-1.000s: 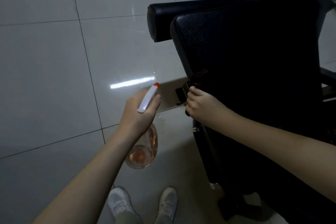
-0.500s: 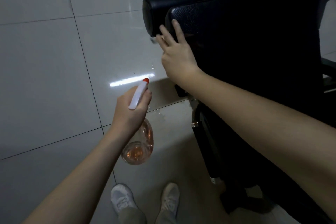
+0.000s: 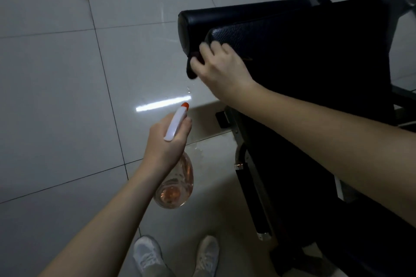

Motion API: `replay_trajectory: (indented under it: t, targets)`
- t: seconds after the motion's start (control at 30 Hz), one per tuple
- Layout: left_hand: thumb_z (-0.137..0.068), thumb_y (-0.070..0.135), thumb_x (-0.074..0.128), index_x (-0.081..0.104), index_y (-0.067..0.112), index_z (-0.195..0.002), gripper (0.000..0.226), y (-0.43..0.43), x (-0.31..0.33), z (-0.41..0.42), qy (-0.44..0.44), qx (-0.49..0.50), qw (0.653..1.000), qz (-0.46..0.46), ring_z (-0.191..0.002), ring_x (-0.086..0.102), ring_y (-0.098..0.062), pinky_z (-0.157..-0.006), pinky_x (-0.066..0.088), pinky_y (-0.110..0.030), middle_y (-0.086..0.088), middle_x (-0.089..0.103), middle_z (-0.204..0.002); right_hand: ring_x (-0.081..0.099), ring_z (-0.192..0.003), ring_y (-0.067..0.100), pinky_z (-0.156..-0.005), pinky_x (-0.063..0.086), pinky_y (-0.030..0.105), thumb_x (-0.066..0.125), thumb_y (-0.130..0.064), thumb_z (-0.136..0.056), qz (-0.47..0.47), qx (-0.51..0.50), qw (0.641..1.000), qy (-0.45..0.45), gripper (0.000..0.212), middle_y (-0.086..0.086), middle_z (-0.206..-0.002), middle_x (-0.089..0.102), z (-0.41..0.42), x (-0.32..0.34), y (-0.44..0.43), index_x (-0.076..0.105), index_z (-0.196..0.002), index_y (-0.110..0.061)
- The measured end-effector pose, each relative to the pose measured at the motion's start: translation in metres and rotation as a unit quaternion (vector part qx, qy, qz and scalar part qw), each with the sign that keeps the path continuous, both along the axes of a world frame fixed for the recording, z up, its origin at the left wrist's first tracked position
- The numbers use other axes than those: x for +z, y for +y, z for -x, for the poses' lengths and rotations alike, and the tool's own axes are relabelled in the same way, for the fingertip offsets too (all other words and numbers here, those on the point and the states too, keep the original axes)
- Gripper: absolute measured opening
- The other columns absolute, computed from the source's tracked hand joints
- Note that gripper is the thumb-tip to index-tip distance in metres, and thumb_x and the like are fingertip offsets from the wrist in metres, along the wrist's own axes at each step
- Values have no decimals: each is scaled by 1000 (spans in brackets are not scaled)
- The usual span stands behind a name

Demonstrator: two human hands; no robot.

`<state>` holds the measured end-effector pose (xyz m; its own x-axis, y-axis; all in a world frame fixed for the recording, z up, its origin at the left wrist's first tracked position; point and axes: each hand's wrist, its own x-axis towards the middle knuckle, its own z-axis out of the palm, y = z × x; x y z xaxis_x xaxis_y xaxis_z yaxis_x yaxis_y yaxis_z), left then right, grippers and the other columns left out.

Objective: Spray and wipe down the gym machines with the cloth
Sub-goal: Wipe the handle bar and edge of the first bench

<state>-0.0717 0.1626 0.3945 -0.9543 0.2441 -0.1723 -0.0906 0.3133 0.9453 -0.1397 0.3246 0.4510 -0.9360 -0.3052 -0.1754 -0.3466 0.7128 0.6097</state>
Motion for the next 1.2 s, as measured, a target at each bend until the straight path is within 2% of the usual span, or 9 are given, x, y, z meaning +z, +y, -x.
replay_trajectory:
  t: [0.07,0.13,0.2,0.33,0.57,0.67,0.87,1.03,1.2]
  targets:
    - [-97,23,53,62,6,-85,22,2,0,3,-1,6,1000,4,-76,60,-27,-61,48,-42,-17,64,-80,37,-132,32,-108,29,48,44,-30,-90,-8,-23,999,48,41,16,-145,40,10,-4,3,59,-124,-11]
    - [-96,23,53,62,12,-86,17,4,-2,5,-6,9,1000,6,-77,61,-23,-61,48,-37,-13,65,-81,4,-145,32,-112,-1,57,31,-37,-97,-37,-1,999,8,55,12,-157,12,4,-5,7,40,-140,-4]
    - [-96,23,53,61,11,-85,18,3,-4,4,-7,8,1000,12,-77,61,-23,-62,47,-36,-13,65,-81,2,-145,33,-111,-7,57,30,-49,-94,-78,12,996,-35,65,14,-157,13,-7,-9,10,35,-143,-6]
    - [-97,24,53,59,3,-83,26,1,-8,-2,-11,8,1000,4,-71,57,-24,-58,44,-38,-19,62,-80,5,-143,40,-110,-8,59,37,-60,-88,-187,33,977,-102,78,22,-153,19,-30,-21,11,31,-144,-6]
    - [-96,21,53,61,16,-86,13,-5,-13,-9,-9,-10,1000,8,-69,57,-12,-56,40,-14,-7,64,-79,27,-136,42,-115,10,51,41,-31,-97,-184,73,967,-161,45,26,-142,39,-61,-42,23,43,-133,-4]
    - [-96,21,53,60,17,-84,14,-8,-16,-12,-4,-12,1000,4,-71,58,-15,-60,42,-21,-10,64,-78,52,-105,33,-105,31,43,43,-14,-94,-147,111,966,-182,19,13,-105,64,-66,-54,29,58,-104,-8]
    - [-89,36,50,60,8,-82,31,-18,-29,-20,-5,-18,1000,13,-69,58,-23,-63,44,-36,-16,62,-75,50,-50,17,-75,50,30,74,-9,-62,-98,122,974,-165,21,-4,-47,51,-88,-63,33,57,-52,-18]
    - [-95,24,54,55,1,-79,28,-24,-39,-35,0,-32,999,19,-63,50,-23,-55,34,-30,-20,56,-72,53,-49,20,-72,50,31,76,-10,-57,-14,95,973,-211,18,-1,-50,55,-124,-62,28,59,-57,-18]
    - [-95,21,55,54,9,-79,21,-31,-51,-47,0,-45,998,36,-63,48,-14,-55,32,-20,-12,55,-72,61,-96,29,-74,33,34,44,-41,-95,113,-34,937,-328,30,6,-106,63,-149,-56,5,52,-109,-16]
